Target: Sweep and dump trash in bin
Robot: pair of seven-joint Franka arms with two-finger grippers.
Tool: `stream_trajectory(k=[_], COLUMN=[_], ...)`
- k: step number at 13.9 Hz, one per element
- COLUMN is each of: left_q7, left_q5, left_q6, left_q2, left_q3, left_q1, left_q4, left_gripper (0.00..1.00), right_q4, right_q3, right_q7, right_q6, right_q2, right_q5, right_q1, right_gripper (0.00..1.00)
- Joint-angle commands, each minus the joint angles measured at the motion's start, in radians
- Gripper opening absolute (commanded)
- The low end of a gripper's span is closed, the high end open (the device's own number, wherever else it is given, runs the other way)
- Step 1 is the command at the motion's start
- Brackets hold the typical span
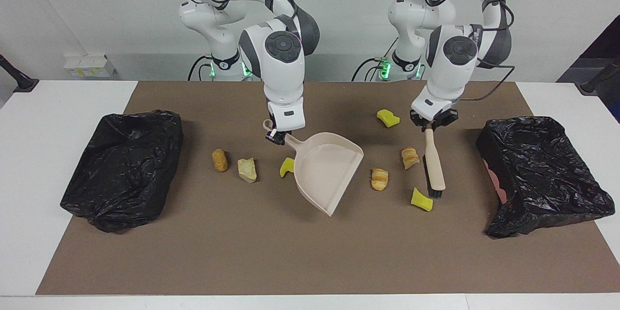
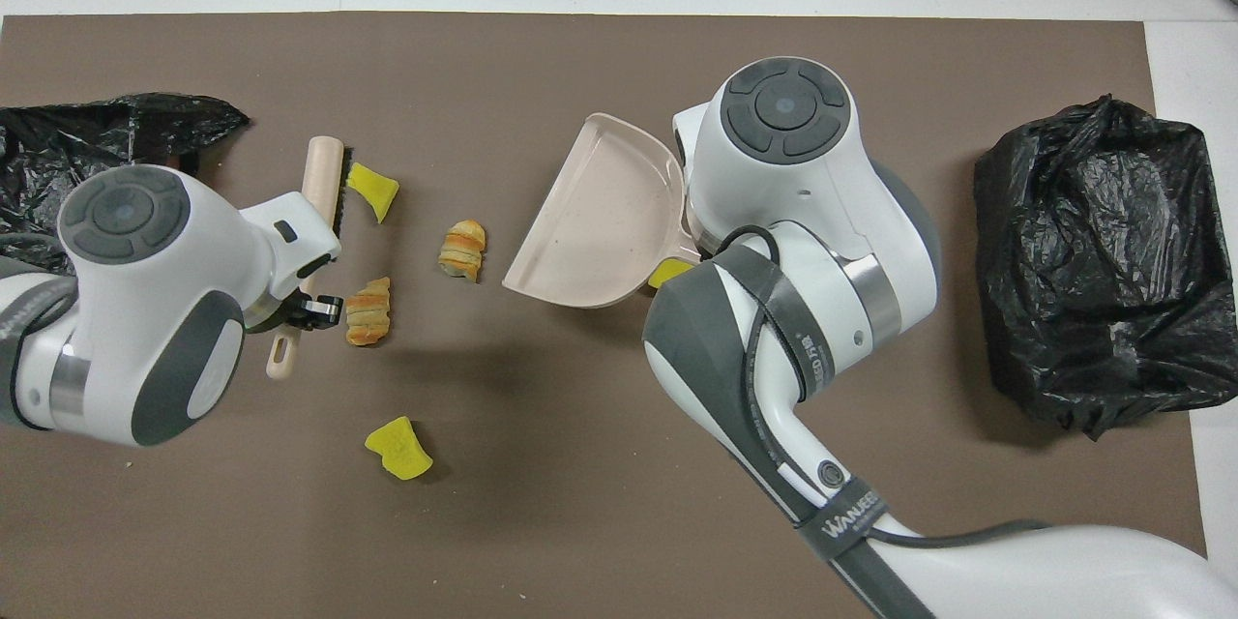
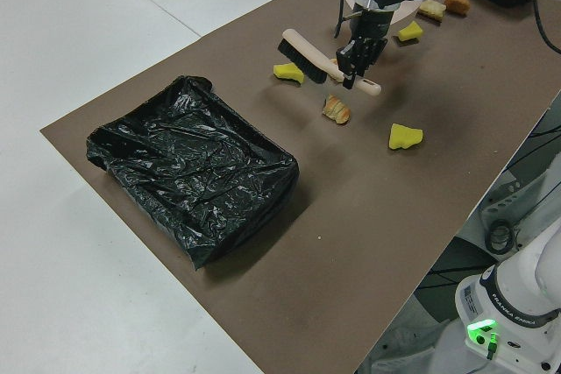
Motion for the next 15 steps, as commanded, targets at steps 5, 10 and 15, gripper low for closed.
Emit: stream_trajectory(k=[5,10,15], left_q7=[0.242,0.308,0.315], left_q5=[0.022,0.094,0.093], left_q6=[0.131,0.123,0.094], left_q2=[0.163,0.215,0.151], left_q3=[0.007,0.007,-0.002], left_q1=[0.077,0.112,0.033], left_q4=[0.1,0.137,0.031], left_gripper=[0.0,0.0,0.0], right_q4=[-0.156,-0.21,-0.25], right_q3=[0.007,0.007,0.007], right_q7=[-0.283,-0.289,-0.286], right_q6=[0.138,0.243,0.243], right_q2=[-0.035,0.004,-0.009], right_q5=[-0.061,-0.101,-0.099], right_q1=[0.039,0.045,0.008], right_gripper=[0.0,0.0,0.0])
